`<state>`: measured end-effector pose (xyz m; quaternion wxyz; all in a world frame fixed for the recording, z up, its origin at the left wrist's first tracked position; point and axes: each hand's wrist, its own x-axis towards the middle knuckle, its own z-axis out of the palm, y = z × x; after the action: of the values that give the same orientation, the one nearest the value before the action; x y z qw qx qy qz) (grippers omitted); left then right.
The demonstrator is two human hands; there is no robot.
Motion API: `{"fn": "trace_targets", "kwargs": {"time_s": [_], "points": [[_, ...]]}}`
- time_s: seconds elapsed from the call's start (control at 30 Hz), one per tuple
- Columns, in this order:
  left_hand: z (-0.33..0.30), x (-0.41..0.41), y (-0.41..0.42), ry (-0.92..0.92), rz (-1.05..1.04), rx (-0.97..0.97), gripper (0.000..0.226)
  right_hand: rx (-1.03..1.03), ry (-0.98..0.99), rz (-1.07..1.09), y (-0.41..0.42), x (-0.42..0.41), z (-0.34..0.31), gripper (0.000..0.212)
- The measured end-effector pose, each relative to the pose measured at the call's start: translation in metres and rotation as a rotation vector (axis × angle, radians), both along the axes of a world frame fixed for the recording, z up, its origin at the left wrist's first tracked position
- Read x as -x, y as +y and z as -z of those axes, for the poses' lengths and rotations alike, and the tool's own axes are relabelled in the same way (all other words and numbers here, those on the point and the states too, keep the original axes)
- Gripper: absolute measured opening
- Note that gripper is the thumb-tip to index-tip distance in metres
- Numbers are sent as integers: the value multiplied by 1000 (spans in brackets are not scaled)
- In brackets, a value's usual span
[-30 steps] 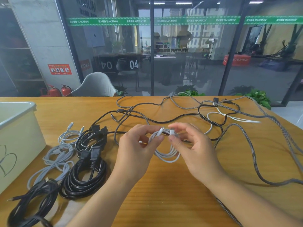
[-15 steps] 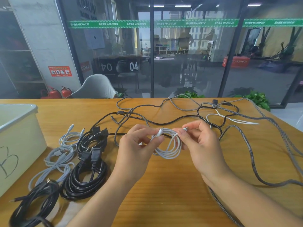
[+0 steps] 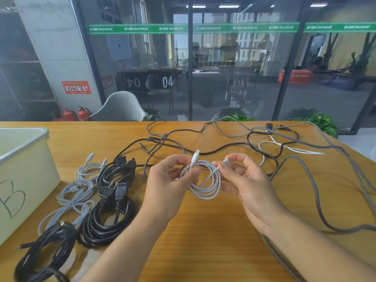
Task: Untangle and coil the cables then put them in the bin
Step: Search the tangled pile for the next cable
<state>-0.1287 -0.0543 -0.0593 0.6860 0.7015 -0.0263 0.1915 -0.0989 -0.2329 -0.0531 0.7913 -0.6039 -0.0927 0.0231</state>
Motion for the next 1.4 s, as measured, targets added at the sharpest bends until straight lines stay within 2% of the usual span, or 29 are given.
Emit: {"fn": "trace_targets", "kwargs": {"time_s": [0.07,0.2,0.33,0.5,0.67,0.77,0.87,1.0,1.07,1.17,1.3,1.4], "points": [[-1,0,-1,49,51,78,28,9,7,-1,0,-1,3,28],[-4,-1,-1,134,171,274,33,-58,79,-16,-3,-6,4,34],[-3,-1,-7,157,290,416,41,-261,172,-19,-3,-9,6,13],[0,-1,-10,122,293,351,38,-216,127,-62,-3,-7,4,14],[-2,1,-8,141,260,330,31,38,2,-185,1,1,3,12],[-1,1,-8,154,237,294,22,170,-100,-258,5,6,4,27],[0,0,-4,158,213,216,27,267,-172,-305,5,10,6,35],[0,1,-4,146,213,97,43,248,-243,-319,6,13,7,44],[0,3,-8,137,219,77,40,264,-312,-245,8,13,7,33],[-1,6,-13,135,267,155,29,221,-338,-116,11,12,10,17],[-4,7,-18,136,370,346,44,81,-263,-36,12,10,11,16],[-4,9,-24,135,328,420,44,29,-197,-83,12,11,12,16]]}}
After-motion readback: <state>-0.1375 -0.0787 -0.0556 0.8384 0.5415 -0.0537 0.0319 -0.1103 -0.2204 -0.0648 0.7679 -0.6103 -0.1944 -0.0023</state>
